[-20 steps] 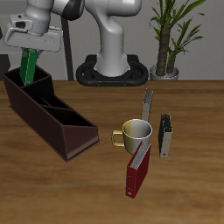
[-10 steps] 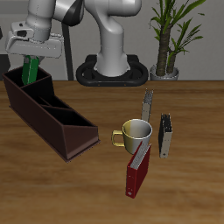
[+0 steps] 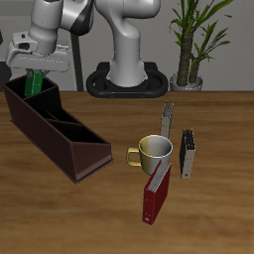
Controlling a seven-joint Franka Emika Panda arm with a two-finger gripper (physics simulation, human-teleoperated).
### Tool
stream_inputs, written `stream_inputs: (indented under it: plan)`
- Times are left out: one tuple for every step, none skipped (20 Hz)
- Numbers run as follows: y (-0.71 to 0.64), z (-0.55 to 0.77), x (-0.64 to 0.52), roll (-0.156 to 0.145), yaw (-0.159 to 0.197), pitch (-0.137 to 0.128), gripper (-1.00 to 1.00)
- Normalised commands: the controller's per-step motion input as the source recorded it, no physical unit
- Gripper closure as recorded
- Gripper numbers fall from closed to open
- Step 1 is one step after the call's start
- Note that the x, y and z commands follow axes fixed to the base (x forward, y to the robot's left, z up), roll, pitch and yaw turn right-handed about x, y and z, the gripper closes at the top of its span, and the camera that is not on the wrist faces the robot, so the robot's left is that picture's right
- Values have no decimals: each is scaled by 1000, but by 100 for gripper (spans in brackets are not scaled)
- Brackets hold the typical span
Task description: Place the green book into the right desk caddy's right compartment
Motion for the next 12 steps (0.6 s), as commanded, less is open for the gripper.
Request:
stream_inputs:
  plan:
    - [-61, -139, 11, -15, -31, 18, 100]
    - [-68, -196, 41, -7, -17, 31, 100]
    - [-88, -416, 63, -28, -9, 81, 100]
    - [-50, -229, 29, 21, 33, 21, 100]
    - [-39, -155, 57, -14, 2, 38, 100]
    - [-19, -161, 58, -15, -26, 30, 100]
    - [0, 0, 0, 0, 0, 0, 100]
    - [-68, -303, 173, 1, 47, 46, 100]
    - [-150, -186, 22, -44, -43, 26, 100]
    - [-48, -223, 48, 19, 9, 32, 100]
    - [-69, -283, 105, -25, -39, 47, 100]
    - [-34, -284, 49, 10, 16, 48, 100]
